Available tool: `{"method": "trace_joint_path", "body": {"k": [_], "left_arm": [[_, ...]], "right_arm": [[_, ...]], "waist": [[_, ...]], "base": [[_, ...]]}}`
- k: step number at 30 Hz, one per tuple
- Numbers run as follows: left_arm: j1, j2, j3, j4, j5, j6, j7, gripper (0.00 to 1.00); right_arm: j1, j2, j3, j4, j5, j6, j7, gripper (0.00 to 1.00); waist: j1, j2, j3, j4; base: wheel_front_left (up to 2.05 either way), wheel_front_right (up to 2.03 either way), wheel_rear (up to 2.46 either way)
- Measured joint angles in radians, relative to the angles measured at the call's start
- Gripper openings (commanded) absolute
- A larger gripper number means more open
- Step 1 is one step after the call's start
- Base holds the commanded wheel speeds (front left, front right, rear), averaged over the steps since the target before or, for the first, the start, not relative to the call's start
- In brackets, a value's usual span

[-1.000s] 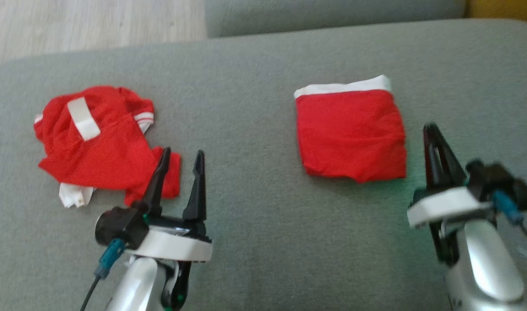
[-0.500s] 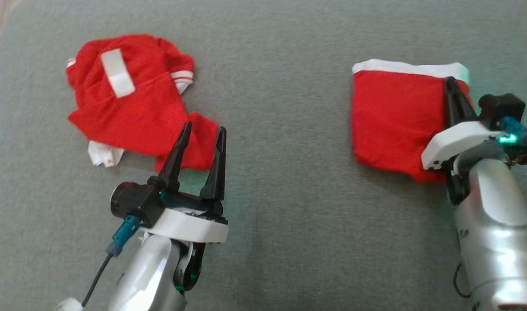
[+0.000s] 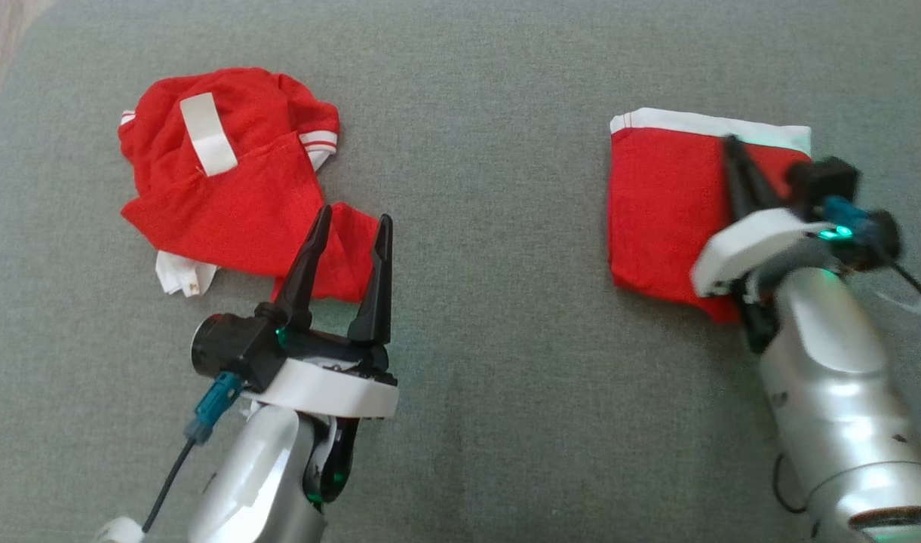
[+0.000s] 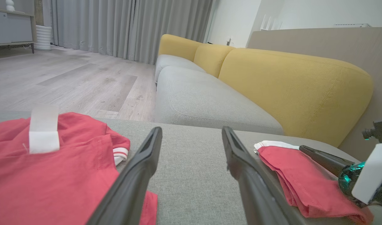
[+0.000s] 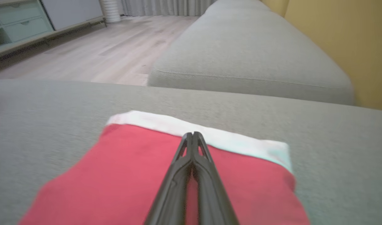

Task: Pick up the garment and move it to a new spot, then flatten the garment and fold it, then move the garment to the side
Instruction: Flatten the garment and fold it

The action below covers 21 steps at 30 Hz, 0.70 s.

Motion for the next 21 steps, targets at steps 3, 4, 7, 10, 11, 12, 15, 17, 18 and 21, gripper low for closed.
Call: {"method": "trace_joint_path", "body": {"k": [3, 4, 7, 10, 11, 12, 15, 17, 18, 21], "left_arm": [[0.001, 0.000, 0.000, 0.000, 0.000, 0.000, 0.000, 1.00], [0.001, 0.000, 0.000, 0.000, 0.000, 0.000, 0.000, 1.00], [0.001, 0.000, 0.000, 0.000, 0.000, 0.000, 0.000, 1.00], [0.003, 0.000, 0.002, 0.003, 0.000, 0.000, 0.000, 1.00], [0.004, 0.000, 0.004, 0.005, 0.000, 0.000, 0.000, 1.00], [0.007, 0.000, 0.010, 0.006, 0.001, 0.000, 0.000, 1.00], [0.025, 0.000, 0.028, 0.006, 0.005, 0.000, 0.000, 1.00], [0.036, 0.000, 0.041, 0.006, 0.005, 0.000, 0.000, 1.00], [0.041, 0.000, 0.048, 0.005, 0.005, 0.000, 0.000, 1.00], [0.051, 0.000, 0.066, -0.001, 0.005, 0.000, 0.000, 1.00]], "right_arm": [[0.000, 0.004, 0.128, -0.019, 0.092, 0.000, 0.000, 0.00], [0.002, 0.004, 0.159, -0.010, 0.103, 0.000, 0.000, 0.00], [0.013, 0.004, 0.231, 0.062, 0.146, 0.000, 0.013, 0.00], [0.016, 0.003, 0.269, 0.105, 0.183, 0.000, 0.022, 0.00], [0.014, 0.003, 0.275, 0.109, 0.192, 0.000, 0.022, 0.00], [0.012, 0.003, 0.279, 0.112, 0.198, 0.000, 0.020, 0.00], [0.012, 0.004, 0.279, 0.109, 0.195, 0.000, 0.009, 0.00], [0.012, 0.004, 0.250, 0.085, 0.182, 0.000, 0.004, 0.00], [0.012, 0.004, 0.231, 0.065, 0.173, 0.000, 0.000, 0.00], [0.028, 0.003, 0.160, -0.065, 0.141, 0.000, 0.000, 0.00]], "waist": [[0.0000, 0.0000, -0.008, -0.002], [0.0000, 0.0000, -0.010, -0.002], [0.0001, 0.0000, -0.016, 0.001], [0.0000, 0.0000, -0.026, 0.000], [0.0000, 0.0000, -0.030, -0.001], [0.0000, 0.0000, -0.034, -0.005], [0.0001, 0.0000, -0.048, -0.020], [0.0001, 0.0000, -0.061, -0.034], [0.0001, 0.0000, -0.068, -0.042], [0.0001, 0.0000, -0.092, -0.069]], "base": [[0.00, 0.00, 0.00], [0.00, 0.00, 0.00], [0.00, 0.00, 0.00], [0.00, 0.00, 0.00], [0.00, 0.00, 0.00], [0.00, 0.00, 0.00], [0.00, 0.00, 0.00], [0.00, 0.00, 0.00], [0.00, 0.00, 0.00], [0.00, 0.00, 0.00]]}}
